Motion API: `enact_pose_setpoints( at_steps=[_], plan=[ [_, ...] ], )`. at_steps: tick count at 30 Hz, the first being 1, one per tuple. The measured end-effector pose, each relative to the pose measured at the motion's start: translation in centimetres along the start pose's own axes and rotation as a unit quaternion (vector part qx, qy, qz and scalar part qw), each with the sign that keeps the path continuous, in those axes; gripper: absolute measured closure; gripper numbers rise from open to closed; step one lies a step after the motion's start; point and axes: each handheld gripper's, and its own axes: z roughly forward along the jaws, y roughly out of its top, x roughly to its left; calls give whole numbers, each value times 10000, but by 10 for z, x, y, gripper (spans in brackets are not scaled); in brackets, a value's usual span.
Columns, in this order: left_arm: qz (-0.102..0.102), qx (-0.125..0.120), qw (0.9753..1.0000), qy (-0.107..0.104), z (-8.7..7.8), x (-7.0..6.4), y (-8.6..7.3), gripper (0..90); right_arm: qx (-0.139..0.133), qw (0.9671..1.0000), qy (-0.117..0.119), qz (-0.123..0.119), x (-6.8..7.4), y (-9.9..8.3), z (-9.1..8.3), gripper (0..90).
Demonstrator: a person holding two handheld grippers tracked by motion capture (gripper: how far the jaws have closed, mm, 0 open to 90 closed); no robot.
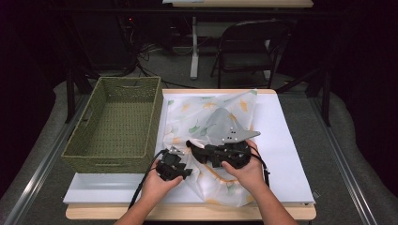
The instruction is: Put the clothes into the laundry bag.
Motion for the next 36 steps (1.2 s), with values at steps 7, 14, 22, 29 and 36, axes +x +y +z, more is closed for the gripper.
enact_pose_setpoints(
  at_steps=[7,14,22,29,36],
  plan=[
    [203,-41,9994,261,1,-5,-2,707,0,10000,0,7,0,0,0,887],
    [340,-28,9989,317,1,-8,-2,849,14,10000,-2,18,1,0,1,887],
    [75,-86,9999,-16,-12,0,-4,884,4,10000,-5,22,0,-1,-1,887],
    [99,-134,9998,-66,-27,1,-9,885,-1,10000,-5,14,0,0,-1,887],
    [224,-186,9995,111,-55,-1,-27,885,-17,10000,-16,12,1,0,-3,887]
  ],
)
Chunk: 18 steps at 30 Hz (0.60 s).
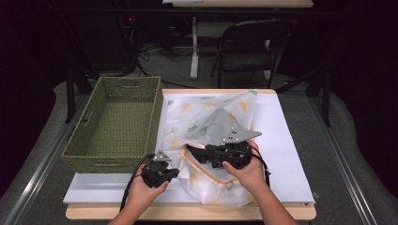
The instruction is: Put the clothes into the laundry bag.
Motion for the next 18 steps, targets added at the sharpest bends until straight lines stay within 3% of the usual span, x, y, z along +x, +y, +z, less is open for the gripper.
enact_pose_setpoints(
  at_steps=[11,18],
  plan=[
    [-85,-38,9999,60,-32,4,-38,885,66,9999,-53,-87,8,-2,-6,887],
    [-385,-17,9993,-13,-36,8,-68,884,138,9998,-106,-84,13,-9,-10,887]
  ],
)
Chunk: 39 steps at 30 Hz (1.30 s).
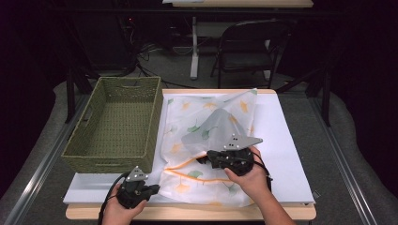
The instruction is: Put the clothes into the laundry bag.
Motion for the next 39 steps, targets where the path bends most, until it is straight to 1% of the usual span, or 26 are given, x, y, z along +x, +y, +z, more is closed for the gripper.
enact_pose_setpoints(
  at_steps=[1,2,5,7,9,10,11,12,13,15,16,19,21,22,26,28,30,32,35,36,39],
  plan=[
    [-76,-14,10000,-47,-1,1,-3,884,-5,10000,1,17,-1,-1,-1,887],
    [-86,-6,9999,-60,-2,2,-5,884,-20,10000,1,32,-1,-2,-1,887],
    [-230,27,9996,-129,-2,0,-12,883,3,10000,-1,40,-1,-4,-1,887],
    [-244,78,9995,-181,-1,-1,-15,880,4,10000,12,36,-1,-4,0,887],
    [-189,112,9996,-196,-1,-2,-16,871,22,10000,12,24,0,-5,0,887],
    [-222,85,9996,-159,0,-4,-17,857,21,10000,21,30,0,-5,0,887],
    [-182,79,9997,-151,-2,-3,-17,837,30,10000,22,26,0,-6,0,887],
    [-236,33,9996,-132,-3,-4,-16,822,33,10000,25,27,0,-6,-1,887],
    [-227,-23,9997,-120,-5,-3,-16,809,35,10000,24,29,0,-7,-2,887],
    [-291,-148,9994,-108,-8,-1,-15,760,32,10000,23,36,0,-8,-2,887],
    [-303,-167,9993,-154,-9,0,-14,744,45,10000,31,35,0,-9,-3,887],
    [-351,-236,9990,-116,-9,2,-12,698,75,10000,25,48,1,-12,-3,887],
    [-330,-239,9991,-90,-8,2,-11,677,106,9999,24,27,2,-13,-4,887],
    [-319,-210,9992,-119,-7,2,-10,668,124,9999,14,16,3,-15,-5,887],
    [-252,-207,9994,-69,-2,2,-5,637,143,9999,9,39,4,-19,-8,887],
    [-272,-203,9994,-26,0,2,-3,626,144,9999,12,50,5,-21,-10,887],
    [-304,-209,9993,-39,2,2,-2,619,135,9999,4,63,5,-23,-13,887],
    [-265,-189,9995,-5,4,2,0,607,108,9999,-7,84,5,-24,-16,888],
    [-265,-207,9994,22,7,2,3,590,61,9999,-29,117,4,-24,-20,888],
    [-306,-212,9993,-3,8,2,4,583,48,9999,-47,129,3,-25,-22,887],
    [-309,-253,9992,-19,10,2,9,563,22,9998,-76,166,1,-28,-26,888]
  ],
)
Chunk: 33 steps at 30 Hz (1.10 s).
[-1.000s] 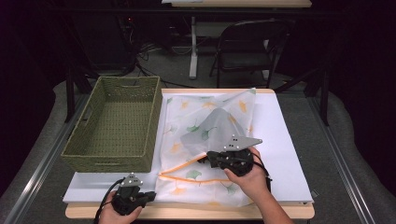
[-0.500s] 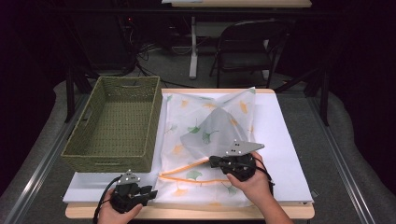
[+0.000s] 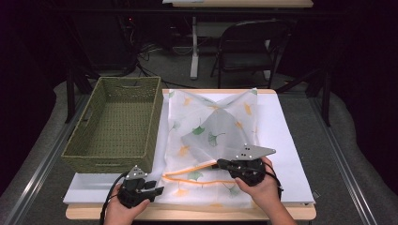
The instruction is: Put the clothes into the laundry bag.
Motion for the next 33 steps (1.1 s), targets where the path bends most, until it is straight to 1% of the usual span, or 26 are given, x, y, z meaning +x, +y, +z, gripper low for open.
enact_pose_setpoints(
  at_steps=[2,5,6,7,9,10,11,14,15,17,18,19,20,22,24,27,28,29,33],
  plan=[
    [9,-26,10000,0,2,-1,4,555,7,10000,-9,53,-2,-2,-2,887],
    [25,19,10000,-86,6,-2,9,549,-7,9999,-9,128,-4,-4,-4,887],
    [-6,10,10000,-91,9,-2,11,548,-23,9999,-14,130,-5,-4,-5,888],
    [11,49,9999,-149,10,-2,13,548,-43,9999,-14,130,-5,-4,-6,888],
    [17,60,9998,-183,14,-2,15,558,-57,9999,-2,153,-6,-4,-7,888],
    [-13,73,9997,-213,16,-3,16,586,-64,9999,5,156,-6,-4,-7,888],
    [15,90,9997,-220,17,-3,17,616,-62,9999,13,152,-6,-4,-7,888],
    [127,111,9998,-124,17,-2,16,729,-25,9999,36,134,-4,-6,-5,887],
    [76,74,9998,-145,17,-2,15,774,-10,9999,46,142,-4,-6,-4,887],
    [133,108,9997,-147,14,0,14,845,16,9999,62,140,-3,-8,-2,887],
    [83,94,9998,-181,14,0,14,865,42,9999,83,136,-2,-9,-1,888],
    [74,69,9998,-192,13,1,13,874,65,9998,93,145,-1,-10,0,888],
    [22,56,9998,-201,13,1,12,877,86,9998,121,163,0,-12,1,888],
    [82,41,9998,-197,12,1,11,880,166,9997,142,139,3,-15,4,888],
    [94,23,9998,-201,11,1,11,883,247,9995,157,109,6,-18,7,888],
    [82,-24,9997,-217,9,1,10,885,359,9991,193,136,8,-24,11,888],
    [92,-17,9997,-230,8,2,10,885,414,9989,178,129,8,-26,13,887],
    [67,-53,9996,-254,7,2,9,884,466,9987,158,146,9,-29,14,888],
    [1,-28,9995,-300,9,3,7,881,648,9976,144,192,6,-38,21,888]
  ],
)
